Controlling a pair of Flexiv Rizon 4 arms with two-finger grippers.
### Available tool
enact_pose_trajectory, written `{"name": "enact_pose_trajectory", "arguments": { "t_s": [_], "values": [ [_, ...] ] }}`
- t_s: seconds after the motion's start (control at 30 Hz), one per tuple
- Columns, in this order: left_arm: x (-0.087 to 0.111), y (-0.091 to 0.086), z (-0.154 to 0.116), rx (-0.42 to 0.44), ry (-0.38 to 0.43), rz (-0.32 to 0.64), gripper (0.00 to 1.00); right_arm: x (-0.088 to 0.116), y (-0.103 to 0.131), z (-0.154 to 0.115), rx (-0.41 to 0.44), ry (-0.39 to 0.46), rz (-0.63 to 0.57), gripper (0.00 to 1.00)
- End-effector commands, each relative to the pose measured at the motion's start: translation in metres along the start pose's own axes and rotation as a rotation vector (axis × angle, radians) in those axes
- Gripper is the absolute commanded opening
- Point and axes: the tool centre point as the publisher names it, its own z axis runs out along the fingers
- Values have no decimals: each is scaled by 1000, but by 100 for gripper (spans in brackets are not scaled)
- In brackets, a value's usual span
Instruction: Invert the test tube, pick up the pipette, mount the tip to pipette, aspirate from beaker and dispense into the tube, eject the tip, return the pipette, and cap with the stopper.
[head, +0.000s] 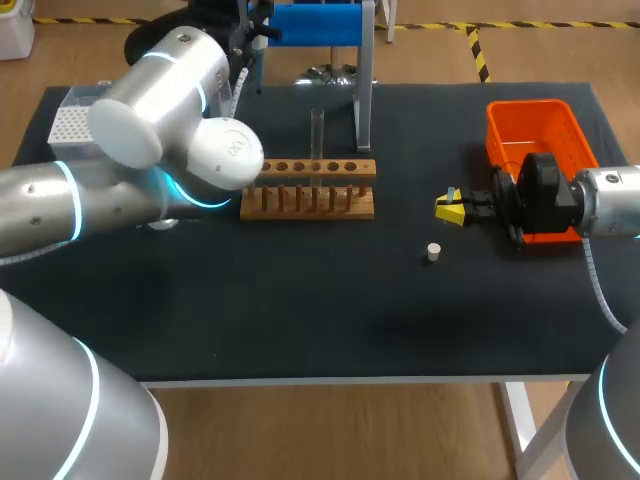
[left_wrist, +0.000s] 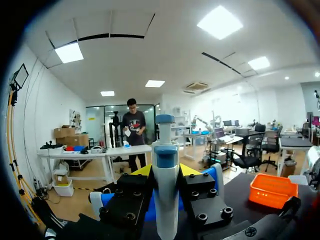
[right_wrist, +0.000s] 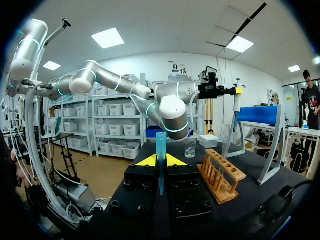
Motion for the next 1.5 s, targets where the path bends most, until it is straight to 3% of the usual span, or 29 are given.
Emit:
{"name": "enact_pose_trajectory", "arguments": {
  "t_s": [0.03,0.1,0.67,0.77,1.03,1.4,1.5],
  "values": [
    [1,-17,-30,-28,310,-15,0,1,0,0,1,-1,-1,0],
    [9,-25,-39,-48,397,-12,0,1,0,0,1,-1,-1,0],
    [9,-25,-39,-48,397,-12,0,1,0,0,1,-1,-1,0],
    [16,-37,-55,-18,479,0,0,1,0,0,1,-1,-1,0],
    [48,-72,-102,19,638,31,0,1,0,0,1,-1,-1,0],
    [97,-100,-152,56,811,-47,0,1,0,0,1,-1,-1,0],
    [113,-110,-166,78,896,-74,0,1,0,0,1,-1,-1,0]
  ]
}}
